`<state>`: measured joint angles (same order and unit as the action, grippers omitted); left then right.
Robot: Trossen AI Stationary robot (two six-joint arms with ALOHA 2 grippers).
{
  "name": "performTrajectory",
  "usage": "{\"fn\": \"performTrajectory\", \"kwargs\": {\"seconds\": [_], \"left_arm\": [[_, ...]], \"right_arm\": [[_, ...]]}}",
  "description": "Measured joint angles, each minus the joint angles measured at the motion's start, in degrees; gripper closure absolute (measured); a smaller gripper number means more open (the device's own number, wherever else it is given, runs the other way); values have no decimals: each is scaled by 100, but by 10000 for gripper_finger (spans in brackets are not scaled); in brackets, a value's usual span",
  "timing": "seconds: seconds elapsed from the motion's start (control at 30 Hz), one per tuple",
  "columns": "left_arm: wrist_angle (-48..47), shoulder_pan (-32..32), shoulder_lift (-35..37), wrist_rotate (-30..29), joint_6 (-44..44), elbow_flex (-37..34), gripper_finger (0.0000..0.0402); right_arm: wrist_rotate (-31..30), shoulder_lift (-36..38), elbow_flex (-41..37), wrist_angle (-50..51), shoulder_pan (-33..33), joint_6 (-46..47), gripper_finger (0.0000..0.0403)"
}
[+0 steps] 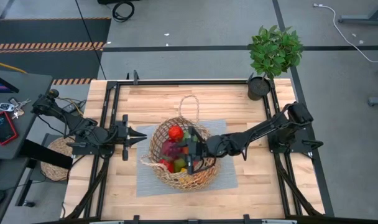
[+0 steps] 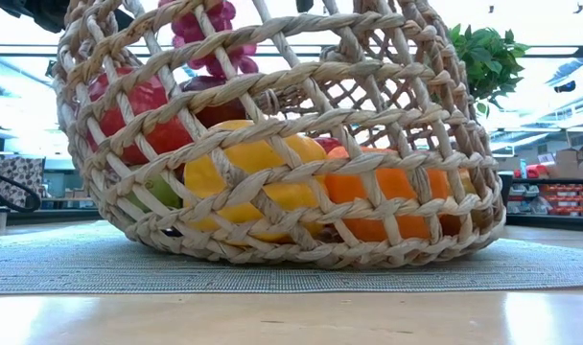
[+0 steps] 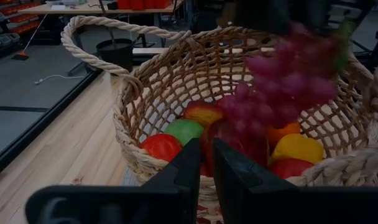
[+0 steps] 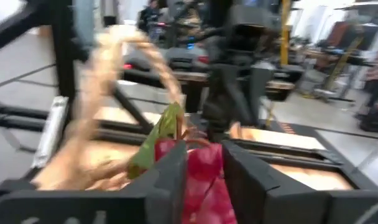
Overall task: Build produce basket
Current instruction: Put the grapes into the basket, then return to home position
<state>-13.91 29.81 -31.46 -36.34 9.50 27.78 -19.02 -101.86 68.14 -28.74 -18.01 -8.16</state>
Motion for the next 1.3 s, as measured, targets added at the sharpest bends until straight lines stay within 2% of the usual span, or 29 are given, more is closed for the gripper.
{"fn": "performTrajectory", "kwargs": {"seconds": [0.17, 0.33, 0.53, 0.67, 0.9, 1.07, 1.3], "left_arm": [[0, 0, -2, -1, 0, -1, 353], [0, 0, 0, 0, 0, -1, 353], [-2, 1, -1, 0, 0, -1, 353], [-2, 1, -1, 0, 0, -1, 353], [-2, 1, -2, 0, 0, -1, 353], [-1, -1, -1, 0, 0, -1, 353], [-2, 1, -2, 0, 0, -1, 353]], "right_arm": [[108, -1, 0, 156, -151, 89, 222], [-199, 131, -7, 256, -220, 108, 147], [-226, 745, -7, 673, -373, 111, 94], [-36, 1177, -7, 1238, -405, 348, 81], [303, 1536, -7, 1763, -294, 502, 83], [221, 1976, -7, 2309, -307, 514, 84], [61, 2688, -31, 3658, -622, 716, 84]]}}
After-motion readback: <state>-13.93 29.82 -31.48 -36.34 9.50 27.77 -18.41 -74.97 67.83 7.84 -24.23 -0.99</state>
